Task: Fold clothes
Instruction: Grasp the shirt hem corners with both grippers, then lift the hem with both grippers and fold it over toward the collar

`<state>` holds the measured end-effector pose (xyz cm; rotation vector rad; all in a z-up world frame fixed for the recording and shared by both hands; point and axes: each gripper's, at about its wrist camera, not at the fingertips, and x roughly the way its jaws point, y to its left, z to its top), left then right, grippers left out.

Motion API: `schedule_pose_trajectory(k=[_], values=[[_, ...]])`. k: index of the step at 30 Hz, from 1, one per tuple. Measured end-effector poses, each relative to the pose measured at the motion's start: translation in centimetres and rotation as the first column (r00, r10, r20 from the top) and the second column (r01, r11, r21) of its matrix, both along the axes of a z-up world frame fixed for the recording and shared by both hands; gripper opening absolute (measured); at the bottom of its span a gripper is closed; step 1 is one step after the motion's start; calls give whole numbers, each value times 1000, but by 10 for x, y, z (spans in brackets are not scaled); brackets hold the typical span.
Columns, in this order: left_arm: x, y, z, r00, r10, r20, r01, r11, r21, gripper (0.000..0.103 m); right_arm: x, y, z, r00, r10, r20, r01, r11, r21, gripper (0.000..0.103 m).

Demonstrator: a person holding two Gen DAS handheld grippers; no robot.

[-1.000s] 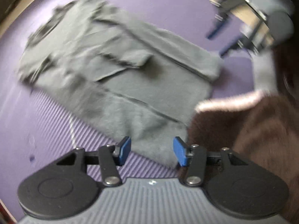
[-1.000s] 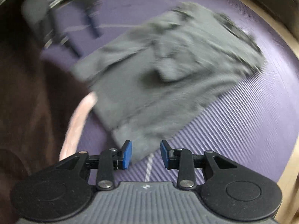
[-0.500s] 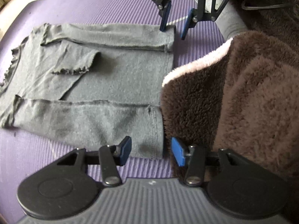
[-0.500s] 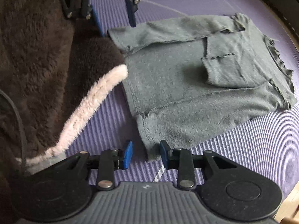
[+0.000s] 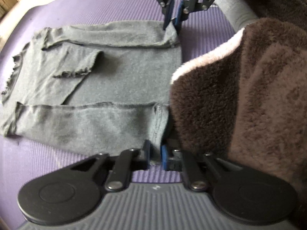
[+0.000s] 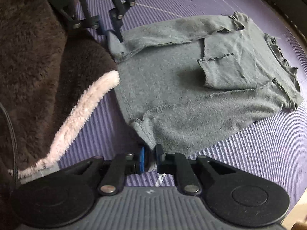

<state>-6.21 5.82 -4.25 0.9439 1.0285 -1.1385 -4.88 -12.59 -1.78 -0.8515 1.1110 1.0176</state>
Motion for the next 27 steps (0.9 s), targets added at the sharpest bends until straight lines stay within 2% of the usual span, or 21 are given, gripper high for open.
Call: schedule_pose_trajectory(k=[7, 12, 15, 17, 23, 26, 27], values=[[24, 15, 24, 991, 115, -73, -123, 984, -128, 9, 16, -12, 29, 995, -98, -5, 98, 986, 138, 9], [57, 26, 47, 978, 206, -36, -209, 950, -232, 9, 52, -23, 52, 977, -211, 40, 196, 951, 240, 9], [84, 34, 61, 957, 291, 3, -277, 914, -295, 9, 74, -27, 58, 961, -266, 79, 237, 934, 267, 9], [106, 39, 66, 932, 361, 26, -333, 883, -332, 9, 87, -29, 57, 949, -301, 94, 265, 922, 283, 9], [149, 37, 53, 879, 471, 67, -423, 838, -345, 9, 125, -35, 50, 901, -413, 133, 351, 875, 334, 9], [168, 36, 42, 849, 526, 53, -479, 807, -344, 9, 148, -31, 39, 879, -448, 164, 375, 862, 342, 9], [170, 36, 40, 844, 533, 54, -487, 804, -340, 10, 153, -30, 37, 874, -456, 167, 381, 858, 345, 9]])
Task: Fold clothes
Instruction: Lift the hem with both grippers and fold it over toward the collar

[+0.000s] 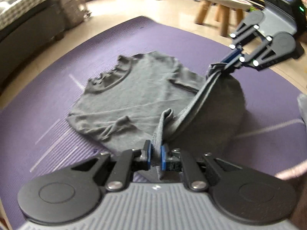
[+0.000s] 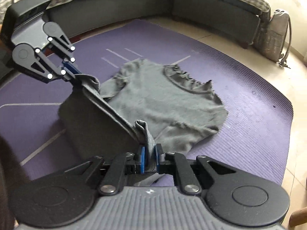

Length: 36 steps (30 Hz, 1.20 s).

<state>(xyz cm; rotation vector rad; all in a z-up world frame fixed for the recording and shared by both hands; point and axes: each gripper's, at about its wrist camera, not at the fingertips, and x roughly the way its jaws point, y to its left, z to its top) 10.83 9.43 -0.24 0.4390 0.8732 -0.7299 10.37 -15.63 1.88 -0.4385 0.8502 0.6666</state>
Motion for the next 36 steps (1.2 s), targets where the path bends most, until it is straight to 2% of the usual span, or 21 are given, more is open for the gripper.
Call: schedule_pose_trajectory(k=[5, 7, 8, 9, 10, 11, 13, 16, 21, 22, 24, 26, 27, 28, 30, 32, 34, 36], values=[[19, 5, -13, 996, 92, 14, -92, 996, -3, 13, 21, 2, -15, 998, -54, 21, 54, 998, 11, 9], [24, 7, -18, 989, 150, 14, -150, 989, 6, 28, 33, 3, -27, 994, -104, 23, 104, 995, 12, 11], [27, 8, -20, 983, 182, 22, -182, 983, 10, 31, 35, 2, -30, 991, -132, 36, 131, 991, 5, 15], [27, 9, -20, 979, 201, 30, -202, 979, 14, 38, 37, 2, -33, 986, -159, 54, 160, 987, -4, 24], [30, 13, -20, 967, 250, 52, -251, 968, 15, 47, 38, 2, -34, 981, -179, 70, 180, 984, -11, 27], [31, 17, -18, 955, 289, 66, -289, 957, 6, 50, 38, 1, -34, 978, -191, 83, 193, 981, -16, 27], [34, 29, -12, 925, 373, 70, -371, 928, -44, 50, 38, -2, -32, 970, -214, 115, 217, 976, -18, 27], [28, 41, -2, 916, 400, 8, -396, 908, -139, 44, 36, -9, -22, 966, -229, 121, 227, 974, 24, 27], [7, 28, 0, 968, 238, -81, -251, 941, -227, 43, 26, -9, -16, 983, -181, 17, 178, 978, 105, 24], [6, 24, -4, 971, 225, -85, -238, 947, -215, 43, 24, -7, -19, 986, -169, -5, 169, 979, 111, 23], [10, 18, -19, 963, 250, -100, -262, 955, -140, 40, 20, -3, -25, 988, -150, -43, 154, 982, 114, 22], [15, 16, -36, 951, 289, -106, -296, 954, -54, 43, 19, -1, -36, 986, -154, -62, 159, 984, 77, 21], [16, 18, -37, 949, 297, -104, -303, 952, -48, 51, 20, -1, -45, 984, -168, -62, 170, 985, 32, 21], [16, 20, -36, 948, 303, -102, -309, 950, -48, 54, 20, -3, -51, 984, -174, -49, 174, 985, 6, 22], [15, 23, -33, 947, 305, -97, -311, 949, -51, 51, 19, -5, -50, 984, -174, -44, 174, 985, -1, 22], [6, 28, -17, 965, 259, -38, -261, 964, -60, 51, 15, -5, -39, 991, -135, -23, 134, 991, -10, 24], [-6, 29, -7, 981, 193, 10, -193, 981, -38, 51, 10, -5, -29, 996, -84, -5, 84, 996, -17, 25], [-20, 25, 0, 995, 99, 26, -98, 995, -14, 52, -3, -3, -17, 999, 22, 24, -20, 998, -66, 25]])
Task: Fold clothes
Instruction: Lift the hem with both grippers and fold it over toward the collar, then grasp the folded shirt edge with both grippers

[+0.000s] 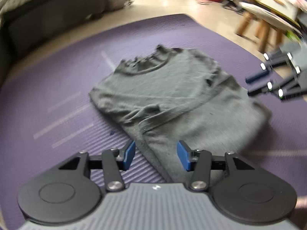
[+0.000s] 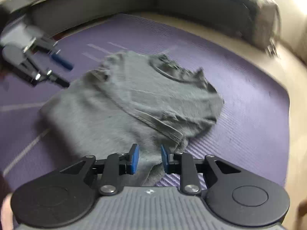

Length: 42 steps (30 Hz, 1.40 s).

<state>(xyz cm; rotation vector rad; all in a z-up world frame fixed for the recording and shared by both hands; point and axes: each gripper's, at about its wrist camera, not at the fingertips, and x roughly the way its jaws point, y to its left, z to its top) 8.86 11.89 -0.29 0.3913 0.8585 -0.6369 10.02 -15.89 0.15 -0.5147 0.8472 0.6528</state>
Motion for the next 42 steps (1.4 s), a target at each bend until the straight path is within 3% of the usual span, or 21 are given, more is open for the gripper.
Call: schedule_pose_trajectory(k=[3, 5, 10, 15, 19, 21, 23, 25, 31, 42], values=[[-19, -9, -1, 993, -116, -33, 118, 990, 76, 54, -16, 5, 4, 993, 114, -23, -115, 992, -60, 25], [-25, -8, -6, 992, -101, -72, 108, 989, 104, 54, -22, 6, 2, 991, 126, -44, -130, 987, -96, 26], [-18, 10, -23, 970, 4, -243, -14, 999, -41, 54, -26, -2, -7, 991, 92, -95, -103, 988, -113, 28], [-11, 6, -38, 950, 41, -308, -69, 994, -83, 50, -22, -8, -19, 985, 27, -168, -39, 997, -66, 28], [-15, -12, -43, 962, 3, -273, -10, 1000, -25, 50, -21, -4, -27, 985, 10, -174, -19, 999, -51, 28], [-17, -19, -46, 968, -21, -251, 22, 1000, 1, 50, -20, 0, -28, 985, 8, -171, -17, 998, -54, 24], [-18, -21, -47, 974, -25, -225, 28, 1000, 10, 41, -18, 1, -28, 986, 1, -167, -9, 999, -48, 14], [-16, -13, -46, 974, -3, -227, 1, 1000, -10, 15, -17, 1, -26, 985, -7, -170, 2, 999, -35, 8], [-19, -4, -37, 971, 9, -238, -22, 998, -50, 11, -19, 0, -13, 985, -7, -173, 4, 1000, -21, 6], [-48, -12, 15, 955, -84, -286, 75, 996, -41, 10, -47, -9, 34, 982, -14, -187, 17, 1000, 12, 6]])
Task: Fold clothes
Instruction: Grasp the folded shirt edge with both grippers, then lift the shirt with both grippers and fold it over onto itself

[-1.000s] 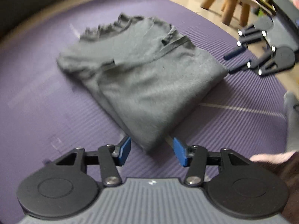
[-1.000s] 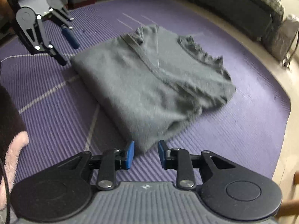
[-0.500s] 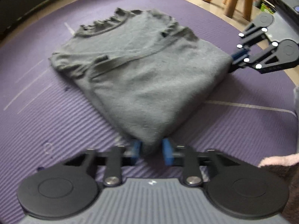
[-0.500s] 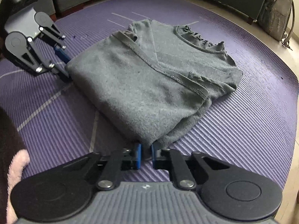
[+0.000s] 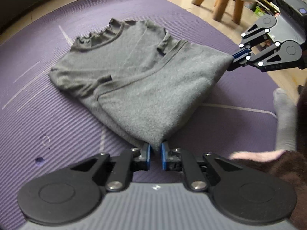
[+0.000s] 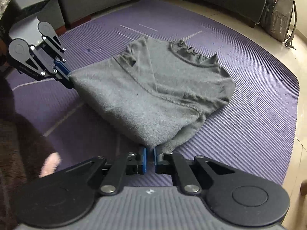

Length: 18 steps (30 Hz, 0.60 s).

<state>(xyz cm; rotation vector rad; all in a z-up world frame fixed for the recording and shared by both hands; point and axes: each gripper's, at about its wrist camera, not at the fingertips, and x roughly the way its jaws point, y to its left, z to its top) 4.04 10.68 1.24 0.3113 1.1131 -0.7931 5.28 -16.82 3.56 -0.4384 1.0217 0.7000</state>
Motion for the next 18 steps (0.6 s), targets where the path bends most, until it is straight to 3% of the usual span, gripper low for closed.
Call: schedule_pose_trajectory(k=[4, 9, 11, 18], values=[[-11, 8, 21, 1000, 13, -13, -13, 1000, -25, 10, -15, 0, 20, 1000, 10, -29, -10, 1000, 17, 6], [7, 23, 43, 993, 120, 7, -119, 988, -103, 10, -1, -1, 37, 997, -38, -67, 42, 997, 58, 6], [28, 29, 51, 983, 185, 20, -180, 972, -149, 10, 18, -4, 44, 995, -73, -62, 79, 993, 86, 6], [100, 25, 58, 956, 281, 79, -264, 948, -178, 9, 79, -15, 49, 981, -184, -68, 193, 969, 156, 5]])
